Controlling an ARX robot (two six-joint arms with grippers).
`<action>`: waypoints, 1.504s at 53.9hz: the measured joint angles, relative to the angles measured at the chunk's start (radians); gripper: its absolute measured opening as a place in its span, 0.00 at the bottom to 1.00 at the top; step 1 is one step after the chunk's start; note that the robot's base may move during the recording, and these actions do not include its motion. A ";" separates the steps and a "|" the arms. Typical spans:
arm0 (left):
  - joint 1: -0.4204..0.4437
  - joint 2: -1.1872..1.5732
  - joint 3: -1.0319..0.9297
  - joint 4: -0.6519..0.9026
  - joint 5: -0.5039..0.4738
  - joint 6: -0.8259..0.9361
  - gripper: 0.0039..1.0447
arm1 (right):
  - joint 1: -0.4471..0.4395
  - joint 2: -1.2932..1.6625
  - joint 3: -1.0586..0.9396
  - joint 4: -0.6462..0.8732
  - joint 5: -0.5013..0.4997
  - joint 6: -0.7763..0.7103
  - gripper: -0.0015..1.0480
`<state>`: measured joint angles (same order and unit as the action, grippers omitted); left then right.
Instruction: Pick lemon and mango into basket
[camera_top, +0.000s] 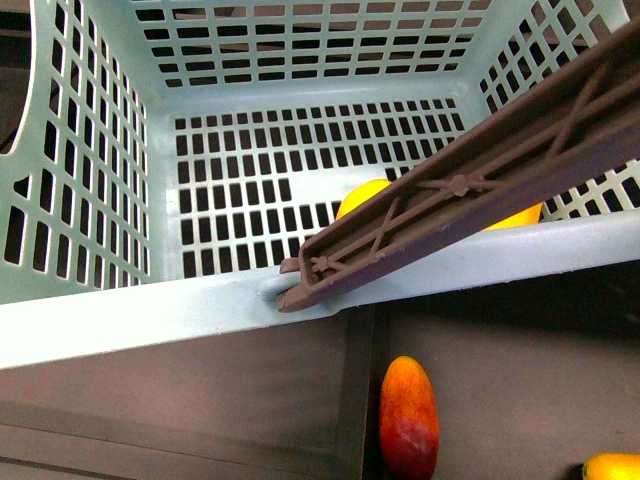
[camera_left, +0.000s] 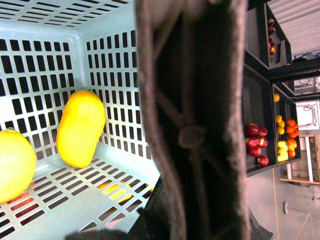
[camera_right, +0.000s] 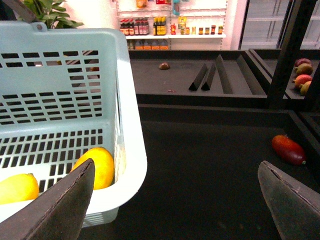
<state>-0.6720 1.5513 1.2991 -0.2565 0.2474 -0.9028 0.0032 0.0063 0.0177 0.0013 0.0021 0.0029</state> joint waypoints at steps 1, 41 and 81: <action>0.000 0.000 0.000 0.001 -0.007 -0.002 0.04 | 0.000 0.000 0.000 0.000 0.000 0.000 0.92; 0.424 0.468 0.216 0.213 -0.417 -0.517 0.04 | 0.000 -0.001 0.000 0.000 -0.002 0.000 0.92; 0.456 0.549 0.090 0.325 -0.427 -0.647 0.42 | 0.000 -0.001 0.000 0.000 -0.002 0.000 0.92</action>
<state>-0.2157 2.0998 1.3891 0.0689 -0.1799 -1.5494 0.0032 0.0051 0.0177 0.0013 0.0006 0.0029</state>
